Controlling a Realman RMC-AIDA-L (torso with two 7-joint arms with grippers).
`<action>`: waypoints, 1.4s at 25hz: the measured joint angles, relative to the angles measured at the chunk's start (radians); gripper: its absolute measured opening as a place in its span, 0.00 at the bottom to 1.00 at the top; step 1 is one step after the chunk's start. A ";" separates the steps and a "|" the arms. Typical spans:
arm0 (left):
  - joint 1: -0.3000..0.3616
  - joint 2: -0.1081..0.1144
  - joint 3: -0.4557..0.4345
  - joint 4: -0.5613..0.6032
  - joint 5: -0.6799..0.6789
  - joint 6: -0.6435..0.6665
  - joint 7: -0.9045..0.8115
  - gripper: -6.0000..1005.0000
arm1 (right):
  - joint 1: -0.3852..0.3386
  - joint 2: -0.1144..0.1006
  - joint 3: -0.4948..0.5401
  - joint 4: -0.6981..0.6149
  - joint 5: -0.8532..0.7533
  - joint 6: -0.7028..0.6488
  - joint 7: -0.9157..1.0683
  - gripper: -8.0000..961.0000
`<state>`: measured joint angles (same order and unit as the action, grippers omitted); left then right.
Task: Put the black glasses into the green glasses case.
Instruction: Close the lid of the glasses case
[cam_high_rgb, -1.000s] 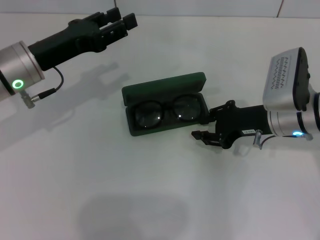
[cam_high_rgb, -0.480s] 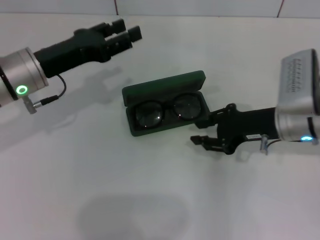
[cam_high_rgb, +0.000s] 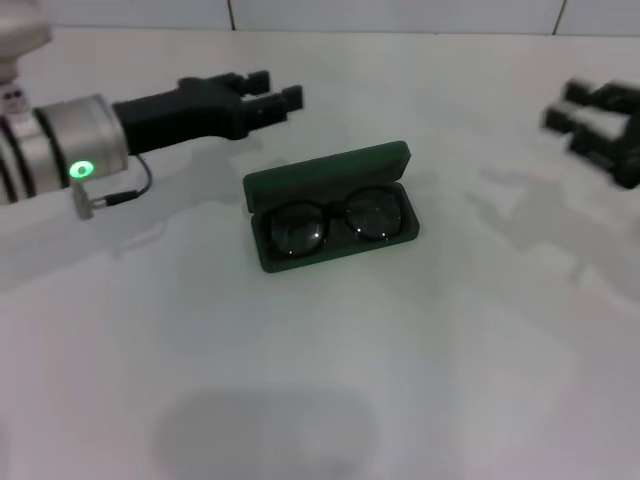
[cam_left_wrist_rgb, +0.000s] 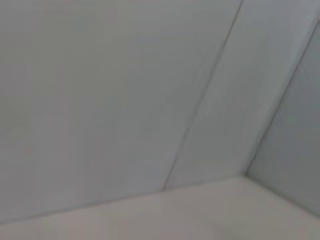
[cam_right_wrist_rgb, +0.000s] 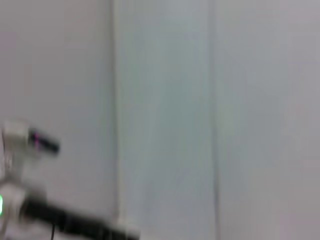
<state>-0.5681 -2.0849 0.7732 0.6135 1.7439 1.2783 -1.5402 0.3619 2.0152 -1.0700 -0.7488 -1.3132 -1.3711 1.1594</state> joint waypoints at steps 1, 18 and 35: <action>-0.019 0.000 0.000 -0.006 0.028 -0.010 -0.010 0.63 | -0.006 0.000 0.023 0.012 0.016 -0.023 -0.019 0.41; -0.165 -0.004 0.221 -0.058 0.148 -0.280 -0.147 0.63 | -0.022 0.002 0.081 0.091 0.053 -0.072 -0.106 0.43; -0.085 -0.003 0.358 0.004 0.185 -0.173 -0.125 0.63 | -0.008 -0.001 0.075 0.092 0.050 -0.037 -0.118 0.45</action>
<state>-0.6527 -2.0875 1.1309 0.6173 1.9286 1.1057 -1.6655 0.3542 2.0143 -0.9946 -0.6565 -1.2628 -1.4079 1.0412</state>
